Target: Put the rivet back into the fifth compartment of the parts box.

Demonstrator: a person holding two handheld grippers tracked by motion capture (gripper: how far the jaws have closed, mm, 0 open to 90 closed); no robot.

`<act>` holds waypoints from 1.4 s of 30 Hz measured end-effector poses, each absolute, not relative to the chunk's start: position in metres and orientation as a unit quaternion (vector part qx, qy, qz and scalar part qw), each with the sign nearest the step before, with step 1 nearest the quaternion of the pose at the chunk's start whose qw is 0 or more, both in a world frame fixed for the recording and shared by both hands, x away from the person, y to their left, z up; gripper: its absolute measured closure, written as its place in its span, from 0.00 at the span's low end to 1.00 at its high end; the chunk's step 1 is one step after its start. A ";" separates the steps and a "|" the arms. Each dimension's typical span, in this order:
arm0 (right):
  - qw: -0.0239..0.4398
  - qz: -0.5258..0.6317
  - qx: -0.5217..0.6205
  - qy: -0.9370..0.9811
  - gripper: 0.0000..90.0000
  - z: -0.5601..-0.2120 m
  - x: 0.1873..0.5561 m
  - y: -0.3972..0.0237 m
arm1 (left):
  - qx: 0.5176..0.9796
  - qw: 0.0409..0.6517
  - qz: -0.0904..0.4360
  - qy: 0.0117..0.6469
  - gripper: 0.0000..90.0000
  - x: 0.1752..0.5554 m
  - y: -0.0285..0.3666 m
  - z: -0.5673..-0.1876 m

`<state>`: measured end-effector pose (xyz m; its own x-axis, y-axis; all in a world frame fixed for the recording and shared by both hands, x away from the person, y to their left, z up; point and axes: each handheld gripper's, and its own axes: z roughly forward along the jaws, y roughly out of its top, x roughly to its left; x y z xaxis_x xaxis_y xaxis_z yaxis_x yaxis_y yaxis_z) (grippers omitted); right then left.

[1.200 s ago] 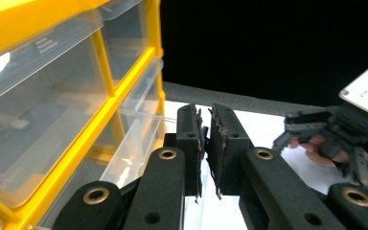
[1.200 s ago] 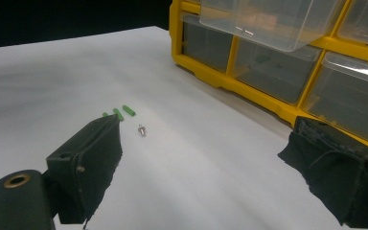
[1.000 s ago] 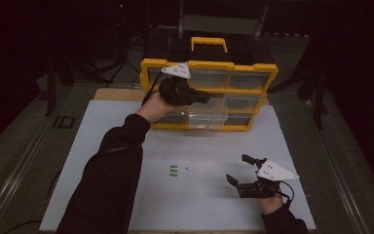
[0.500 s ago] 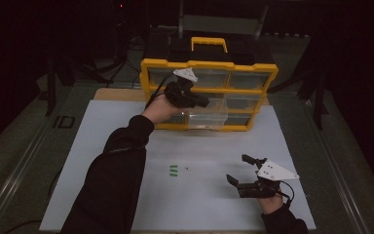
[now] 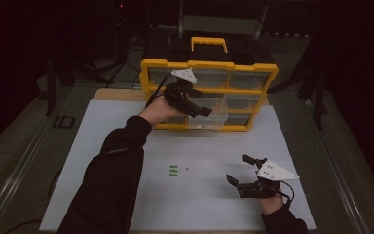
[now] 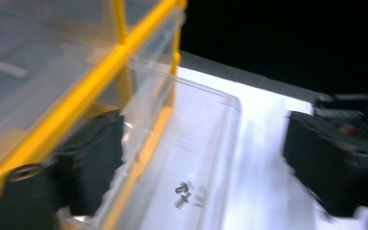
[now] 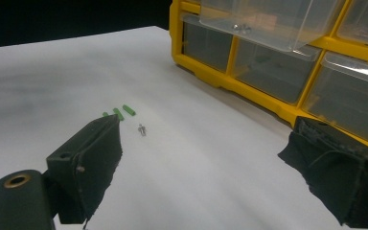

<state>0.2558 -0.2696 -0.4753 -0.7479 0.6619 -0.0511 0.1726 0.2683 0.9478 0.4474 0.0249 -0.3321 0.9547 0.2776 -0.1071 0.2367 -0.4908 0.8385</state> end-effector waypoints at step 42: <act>0.226 0.538 0.273 0.764 0.13 -0.474 0.255 -0.267 | 0.885 0.456 -0.018 0.097 0.00 0.371 0.065 -0.395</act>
